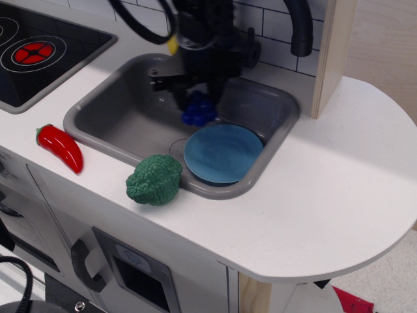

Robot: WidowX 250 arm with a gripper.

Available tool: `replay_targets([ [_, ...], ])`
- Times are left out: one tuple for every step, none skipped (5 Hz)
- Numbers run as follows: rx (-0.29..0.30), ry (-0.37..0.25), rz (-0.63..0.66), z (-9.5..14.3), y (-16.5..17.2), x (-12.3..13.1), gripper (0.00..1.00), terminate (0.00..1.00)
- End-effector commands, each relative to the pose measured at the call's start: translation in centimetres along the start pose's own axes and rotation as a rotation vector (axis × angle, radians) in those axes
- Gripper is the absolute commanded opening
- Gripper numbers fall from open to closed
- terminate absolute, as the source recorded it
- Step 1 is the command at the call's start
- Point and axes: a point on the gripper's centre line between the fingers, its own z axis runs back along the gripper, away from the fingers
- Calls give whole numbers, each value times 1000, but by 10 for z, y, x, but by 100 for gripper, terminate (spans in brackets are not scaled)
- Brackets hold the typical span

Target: Take blueberries off plate sink

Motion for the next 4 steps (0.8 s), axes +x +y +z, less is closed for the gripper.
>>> replay_targets([
  [10, -51, -62, 4, 37, 21, 0, 0],
  [12, -47, -76, -2, 50, 17, 0, 0],
  [41, -88, -107, -5, 57, 13, 0, 0],
  [63, -86, -89, 1, 62, 19, 100, 0],
])
